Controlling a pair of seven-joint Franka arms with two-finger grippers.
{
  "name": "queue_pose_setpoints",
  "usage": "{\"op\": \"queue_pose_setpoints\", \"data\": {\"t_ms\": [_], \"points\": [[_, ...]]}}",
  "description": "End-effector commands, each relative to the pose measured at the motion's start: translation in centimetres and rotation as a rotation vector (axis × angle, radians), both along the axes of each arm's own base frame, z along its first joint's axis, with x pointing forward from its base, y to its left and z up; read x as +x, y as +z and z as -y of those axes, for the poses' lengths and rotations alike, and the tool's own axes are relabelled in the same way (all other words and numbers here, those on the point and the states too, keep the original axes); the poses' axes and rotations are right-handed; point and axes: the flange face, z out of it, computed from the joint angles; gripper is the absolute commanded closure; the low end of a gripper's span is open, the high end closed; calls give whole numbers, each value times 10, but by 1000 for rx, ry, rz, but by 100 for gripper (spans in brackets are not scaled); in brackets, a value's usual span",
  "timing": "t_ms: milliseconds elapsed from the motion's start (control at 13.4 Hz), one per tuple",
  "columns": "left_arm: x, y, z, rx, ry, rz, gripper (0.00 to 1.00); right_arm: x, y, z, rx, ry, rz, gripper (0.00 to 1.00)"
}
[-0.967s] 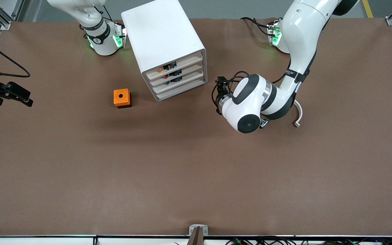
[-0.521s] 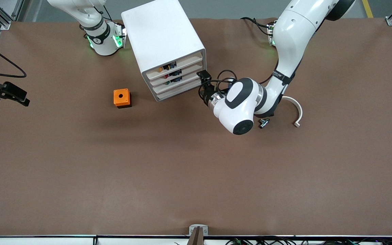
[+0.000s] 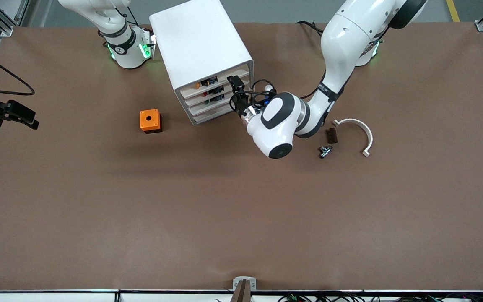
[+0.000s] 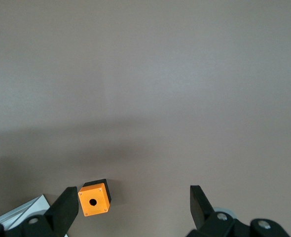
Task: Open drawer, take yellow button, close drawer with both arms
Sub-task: 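Pull the drawer open with the left gripper while the right gripper approaches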
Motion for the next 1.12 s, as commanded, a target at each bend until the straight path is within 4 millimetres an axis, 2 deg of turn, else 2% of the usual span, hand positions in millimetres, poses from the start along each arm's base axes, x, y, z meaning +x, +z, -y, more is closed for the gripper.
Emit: {"op": "queue_pose_setpoints", "data": {"t_ms": [0, 149, 298, 372, 521, 595, 744, 893, 1042], "points": [[-4, -3, 7, -3, 2, -48, 25, 3, -5, -8, 60, -80, -15, 0], [-6, -9, 9, -4, 2, -67, 37, 5, -9, -15, 83, -175, -27, 0], [-8, -9, 9, -16, 3, -97, 44, 6, -12, -42, 81, -260, -41, 0], [-8, -10, 10, -22, 14, -110, 56, 8, -17, -54, 78, -307, -53, 0], [1, -10, 3, -26, 34, -113, 89, 9, -23, -78, 77, -340, -63, 0], [6, -9, -1, -25, 40, -111, 100, 9, -24, -87, 92, -359, -72, 0], [21, -9, -16, -23, 67, -103, 100, 11, -29, -98, 121, -421, -91, 0], [34, -6, -28, -30, 90, -96, 100, 10, -32, -116, 117, -448, -100, 0], [58, 5, -41, -55, 127, -68, 100, 10, -40, -141, 107, -529, -118, 0]]}}
